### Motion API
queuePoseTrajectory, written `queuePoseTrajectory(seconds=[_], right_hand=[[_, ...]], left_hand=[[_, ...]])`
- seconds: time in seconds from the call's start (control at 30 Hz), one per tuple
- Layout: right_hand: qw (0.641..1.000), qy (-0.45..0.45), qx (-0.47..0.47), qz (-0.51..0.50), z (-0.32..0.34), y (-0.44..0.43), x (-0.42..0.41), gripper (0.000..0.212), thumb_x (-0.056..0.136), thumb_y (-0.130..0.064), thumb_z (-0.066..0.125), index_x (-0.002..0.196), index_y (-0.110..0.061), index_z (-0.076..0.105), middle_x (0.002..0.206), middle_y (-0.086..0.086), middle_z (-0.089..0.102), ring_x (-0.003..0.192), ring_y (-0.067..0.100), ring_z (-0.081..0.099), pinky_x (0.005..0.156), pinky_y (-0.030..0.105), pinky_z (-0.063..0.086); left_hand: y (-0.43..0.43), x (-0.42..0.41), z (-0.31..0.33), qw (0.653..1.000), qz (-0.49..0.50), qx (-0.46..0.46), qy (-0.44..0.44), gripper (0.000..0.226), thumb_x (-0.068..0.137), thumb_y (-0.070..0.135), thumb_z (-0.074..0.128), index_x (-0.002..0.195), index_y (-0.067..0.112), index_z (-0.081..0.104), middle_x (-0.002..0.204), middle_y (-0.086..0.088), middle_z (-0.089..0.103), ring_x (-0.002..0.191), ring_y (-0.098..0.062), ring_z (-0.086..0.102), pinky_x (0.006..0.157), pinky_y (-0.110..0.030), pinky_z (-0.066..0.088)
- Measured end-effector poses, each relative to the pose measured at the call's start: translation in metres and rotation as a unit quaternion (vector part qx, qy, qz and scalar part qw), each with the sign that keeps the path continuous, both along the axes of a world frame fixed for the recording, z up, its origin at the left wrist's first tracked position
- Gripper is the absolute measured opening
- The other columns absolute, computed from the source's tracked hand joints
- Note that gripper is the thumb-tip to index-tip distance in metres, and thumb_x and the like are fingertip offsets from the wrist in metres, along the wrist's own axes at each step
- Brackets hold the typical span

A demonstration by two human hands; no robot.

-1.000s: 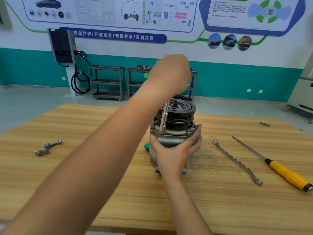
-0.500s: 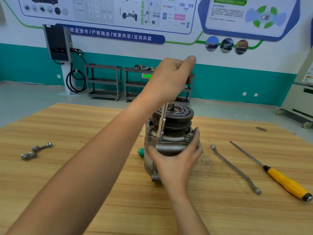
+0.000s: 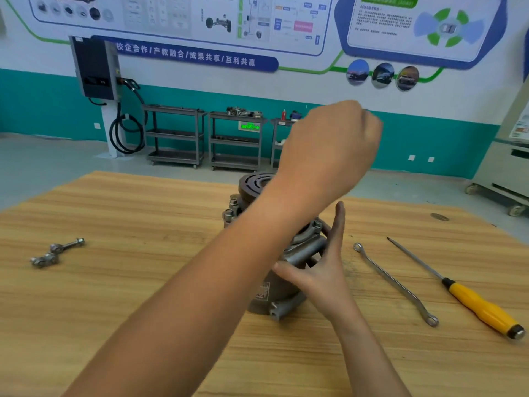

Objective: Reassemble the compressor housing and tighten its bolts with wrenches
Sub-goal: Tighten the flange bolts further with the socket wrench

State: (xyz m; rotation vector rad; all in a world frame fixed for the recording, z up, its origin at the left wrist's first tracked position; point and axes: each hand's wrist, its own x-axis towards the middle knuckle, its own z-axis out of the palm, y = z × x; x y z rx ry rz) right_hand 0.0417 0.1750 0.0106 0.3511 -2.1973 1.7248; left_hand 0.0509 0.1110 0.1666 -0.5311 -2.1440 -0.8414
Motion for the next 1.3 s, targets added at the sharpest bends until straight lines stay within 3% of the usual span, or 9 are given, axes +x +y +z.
queuePoseTrajectory(seconds=[0.1, 0.17, 0.3, 0.5, 0.63, 0.73, 0.9, 1.1, 1.3], right_hand=[[1.000, -0.007, 0.007, 0.009, 0.000, 0.005, -0.004, 0.127, 0.041, -0.048, 0.083, 0.115, -0.080, -0.014, 0.150, -0.025, 0.002, 0.140, -0.001, 0.006, 0.116, 0.042, 0.020], [1.000, -0.022, 0.016, 0.010, 0.000, 0.008, -0.010, 0.128, 0.041, -0.046, 0.083, 0.112, -0.079, -0.019, 0.153, -0.020, 0.005, 0.134, -0.007, 0.008, 0.113, 0.031, 0.018], [0.999, -0.030, 0.020, 0.034, 0.002, 0.017, -0.025, 0.129, 0.044, -0.037, 0.083, 0.115, -0.072, -0.019, 0.156, -0.006, 0.013, 0.135, 0.001, 0.018, 0.109, 0.028, 0.021], [0.987, -0.094, 0.008, 0.133, 0.003, 0.029, -0.052, 0.145, 0.047, -0.026, 0.088, 0.140, -0.047, -0.021, 0.148, -0.008, 0.020, 0.125, 0.003, 0.026, 0.104, 0.027, 0.026], [0.985, -0.104, -0.052, 0.131, -0.005, 0.022, -0.047, 0.143, 0.041, -0.037, 0.084, 0.146, -0.040, -0.013, 0.151, -0.007, 0.019, 0.137, 0.015, 0.027, 0.113, 0.042, 0.027], [0.990, -0.084, -0.081, 0.084, -0.009, 0.019, -0.042, 0.129, 0.048, -0.030, 0.087, 0.150, -0.029, 0.008, 0.149, -0.007, 0.029, 0.134, 0.011, 0.032, 0.109, 0.035, 0.034], [0.996, -0.052, -0.063, 0.047, -0.007, 0.022, -0.040, 0.069, 0.063, -0.010, 0.084, 0.121, -0.023, 0.048, 0.116, -0.015, 0.056, 0.109, 0.001, 0.053, 0.076, 0.004, 0.044], [0.993, -0.072, -0.066, 0.064, -0.007, 0.026, -0.045, 0.063, 0.048, -0.018, 0.084, 0.101, -0.032, 0.053, 0.111, -0.015, 0.060, 0.100, -0.009, 0.055, 0.078, 0.010, 0.045], [0.993, -0.070, -0.077, 0.056, -0.011, 0.025, -0.048, 0.073, 0.043, -0.023, 0.081, 0.111, -0.024, 0.053, 0.117, -0.005, 0.062, 0.112, 0.007, 0.056, 0.094, 0.024, 0.046]], left_hand=[[-0.002, -0.011, -0.005, 0.985, -0.087, 0.149, 0.007, 0.053, 0.093, 0.020, 0.048, 0.047, 0.016, 0.023, 0.039, 0.004, 0.019, 0.040, -0.013, 0.026, 0.043, -0.025, 0.019], [-0.007, -0.019, -0.005, 0.978, -0.107, 0.175, 0.018, 0.052, 0.092, 0.019, 0.051, 0.047, 0.014, 0.026, 0.042, 0.004, 0.018, 0.043, -0.013, 0.021, 0.046, -0.025, 0.016], [-0.010, -0.028, -0.007, 0.973, -0.130, 0.189, 0.029, 0.049, 0.087, 0.009, 0.055, 0.047, 0.017, 0.026, 0.047, 0.005, 0.018, 0.046, -0.011, 0.020, 0.048, -0.023, 0.015], [-0.027, -0.038, 0.005, 0.933, -0.259, 0.177, -0.174, 0.045, 0.092, 0.005, 0.047, 0.050, 0.015, 0.034, 0.047, 0.003, 0.028, 0.037, -0.009, 0.022, 0.041, -0.018, 0.020], [-0.023, -0.019, 0.013, 0.984, -0.132, 0.010, -0.120, 0.039, 0.096, 0.021, 0.043, 0.058, 0.016, 0.041, 0.048, 0.008, 0.040, 0.050, -0.013, 0.042, 0.046, -0.023, 0.031], [-0.006, -0.006, 0.008, 0.992, 0.048, -0.114, -0.017, 0.031, 0.100, 0.027, 0.033, 0.072, 0.017, 0.040, 0.064, 0.006, 0.037, 0.072, -0.021, 0.043, 0.060, -0.031, 0.027], [0.014, -0.008, -0.009, 0.986, -0.033, 0.162, 0.007, 0.045, 0.095, 0.018, 0.043, 0.054, 0.017, 0.026, 0.049, 0.004, 0.028, 0.050, -0.014, 0.028, 0.050, -0.030, 0.018], [0.004, -0.028, -0.010, 0.950, -0.160, 0.267, 0.025, 0.042, 0.082, 0.013, 0.052, 0.047, 0.015, 0.029, 0.048, 0.000, 0.019, 0.048, -0.014, 0.019, 0.052, -0.030, 0.018], [-0.024, -0.041, -0.012, 0.843, -0.401, 0.344, -0.101, 0.039, 0.074, 0.016, 0.044, 0.036, 0.024, 0.039, 0.038, 0.011, 0.030, 0.034, -0.006, 0.022, 0.038, -0.016, 0.021]])
